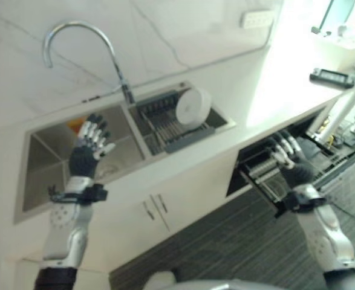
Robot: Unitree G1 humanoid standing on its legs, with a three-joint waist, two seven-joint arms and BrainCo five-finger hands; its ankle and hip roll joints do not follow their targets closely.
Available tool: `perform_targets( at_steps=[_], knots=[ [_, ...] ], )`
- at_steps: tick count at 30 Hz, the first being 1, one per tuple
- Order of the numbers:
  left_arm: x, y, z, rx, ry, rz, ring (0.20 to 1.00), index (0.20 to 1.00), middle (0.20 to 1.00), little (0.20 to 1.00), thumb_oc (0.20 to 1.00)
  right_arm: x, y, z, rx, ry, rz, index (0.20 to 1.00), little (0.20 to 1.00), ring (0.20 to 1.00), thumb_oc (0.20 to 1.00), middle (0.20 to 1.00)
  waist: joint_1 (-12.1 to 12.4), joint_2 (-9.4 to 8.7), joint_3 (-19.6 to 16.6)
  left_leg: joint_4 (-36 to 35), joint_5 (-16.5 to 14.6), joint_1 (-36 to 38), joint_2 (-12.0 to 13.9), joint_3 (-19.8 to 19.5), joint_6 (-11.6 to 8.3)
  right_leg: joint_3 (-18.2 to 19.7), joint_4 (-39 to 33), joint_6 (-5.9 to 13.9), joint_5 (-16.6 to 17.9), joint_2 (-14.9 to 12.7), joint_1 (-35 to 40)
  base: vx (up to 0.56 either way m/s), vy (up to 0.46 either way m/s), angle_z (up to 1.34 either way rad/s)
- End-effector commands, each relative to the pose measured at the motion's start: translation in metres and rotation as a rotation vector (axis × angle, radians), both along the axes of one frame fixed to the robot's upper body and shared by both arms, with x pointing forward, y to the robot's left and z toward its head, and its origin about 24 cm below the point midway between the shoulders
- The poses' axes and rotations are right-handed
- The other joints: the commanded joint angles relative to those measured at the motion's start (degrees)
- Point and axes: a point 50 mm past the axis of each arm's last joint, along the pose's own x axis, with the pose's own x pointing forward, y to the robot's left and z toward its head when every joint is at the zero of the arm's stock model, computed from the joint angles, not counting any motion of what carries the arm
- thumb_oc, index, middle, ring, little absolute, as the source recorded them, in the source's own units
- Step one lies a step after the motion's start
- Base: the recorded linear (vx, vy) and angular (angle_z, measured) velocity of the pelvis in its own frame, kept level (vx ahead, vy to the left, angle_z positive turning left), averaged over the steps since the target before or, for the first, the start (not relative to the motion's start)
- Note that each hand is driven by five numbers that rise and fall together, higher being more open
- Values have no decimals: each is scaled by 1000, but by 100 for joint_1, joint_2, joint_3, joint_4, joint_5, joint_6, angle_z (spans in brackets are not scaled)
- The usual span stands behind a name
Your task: Place the dishes in the dishwasher.
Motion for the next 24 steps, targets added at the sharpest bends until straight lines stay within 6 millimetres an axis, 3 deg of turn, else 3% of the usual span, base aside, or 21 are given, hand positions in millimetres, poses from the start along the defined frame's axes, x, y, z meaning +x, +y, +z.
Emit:
perform_targets(
  at_steps=[1, 2, 4, 6, 7, 8, 9, 12, 13, 14, 15, 17, 21, 24],
  knots=[
    [2, -4, 25, 79, -131, -26, 1000, 1000, 1000, 1000, 1000, 10, 9, 34, -34, -169, 11, 1000, 1000, 1000, 1000, 1000, 31, 241, 174, -1545, 291, 558, -141, 292, 75, -221, -660, 162, 595, 281, 370, 182, 185, 21],
    [4, -8, 24, 87, -137, -39, 1000, 1000, 1000, 1000, 1000, 10, 8, 33, -34, -173, 0, 1000, 1000, 1000, 1000, 1000, 77, 248, 211, -1716, 492, 446, -158, 362, 67, -281, -692, 173, 552, 286, 494, 222, 236, 24],
    [5, -10, 24, 106, -134, -32, 1000, 1000, 1000, 1000, 1000, 13, 11, 31, -13, -173, 4, 1000, 1000, 1000, 1000, 1000, 218, 185, 177, -2000, 128, 669, -412, -115, 306, -275, -398, 278, 385, 154, 517, 181, 222, 4],
    [3, -8, 28, 127, -143, -35, 1000, 1000, 1000, 1000, 1000, 11, 11, 32, -8, -189, 11, 1000, 1000, 1000, 1000, 1000, 215, 222, 127, -2240, 87, 865, -424, -47, 449, -359, 173, 413, 360, 93, 399, 130, 172, -75],
    [4, -4, 29, 141, -139, -35, 1000, 1000, 1000, 1000, 1000, 6, 12, 29, -10, -186, 15, 1000, 1000, 1000, 1000, 1000, 144, 281, 109, -2354, 44, 1095, -443, -115, 571, -320, 1214, 559, 548, 23, -70, 152, 188, -67],
    [5, -2, 28, 145, -132, -26, 1000, 1000, 1000, 1000, 1000, 4, 14, 26, -3, -176, 29, 1000, 1000, 1000, 1000, 1000, 72, 340, 128, -2382, -10, 1235, -442, -278, 627, -188, 1897, 568, 652, 8, -482, 168, 139, -28],
    [9, -2, 29, 145, -128, -20, 1000, 1000, 1000, 1000, 1000, 2, 16, 23, 4, -169, 38, 1000, 1000, 1000, 1000, 1000, -14, 333, 147, -2385, -65, 1342, -435, -263, 656, -67, 2065, 507, 643, -47, -748, 134, 18, -19],
    [12, -7, 34, 157, -138, -33, 1000, 1000, 1000, 1000, 1000, 1, 16, 23, 8, -183, 31, 1000, 1000, 1000, 1000, 1000, -19, 258, 184, -2339, -139, 1391, -402, -346, 599, -77, 1102, 449, 733, -391, -622, 125, -112, 21],
    [12, -7, 34, 157, -138, -33, 1000, 1000, 1000, 1000, 1000, 1, 16, 23, 8, -183, 31, 1000, 1000, 1000, 1000, 1000, -19, 258, 184, -2339, -139, 1391, -402, -346, 599, -77, 1102, 449, 733, -391, -622, 144, -285, 29],
    [14, -9, 40, 179, -150, -39, 1000, 1000, 1000, 1000, 1000, 4, 12, 28, 11, -200, 14, 1000, 1000, 1000, 1000, 1000, -76, 210, 235, -2354, -283, 1487, -357, -434, 532, 224, 130, 628, 1199, -691, -638, 154, -395, 13],
    [14, -9, 44, 180, -158, -45, 1000, 1000, 1000, 1000, 1000, 7, 13, 31, 17, -207, 9, 1000, 1000, 1000, 1000, 1000, -100, 156, 251, -2376, -443, 1572, -288, -467, 497, 421, -281, 792, 1646, -925, -705, 202, -525, 31],
    [15, -6, 48, 187, -163, -47, 1000, 1000, 1000, 1000, 1000, 9, 14, 35, 25, -209, 5, 1000, 1000, 1000, 1000, 1000, -97, 128, 257, -2375, -570, 1638, -136, -494, 448, 563, -422, 893, 1736, -1057, -699, 136, -402, 56],
    [8, -6, 43, 193, -150, -24, 1000, 1000, 1000, 1000, 1000, 6, 17, 34, 43, -180, 32, 1000, 1000, 1000, 1000, 1000, 38, -19, 173, -2294, -381, 1461, 426, -462, 166, 207, -697, 991, 1316, -866, -307, 87, -469, 59],
    [2, -2, 39, 179, -146, -17, 1000, 1000, 1000, 1000, 1000, 2, 9, 38, 18, -186, 20, 1000, 1000, 1000, 1000, 1000, -19, 7, 130, -2573, -29, 1525, 852, -302, -45, 82, -634, 818, 1041, -605, -244, 73, -341, 36]
  ],
)
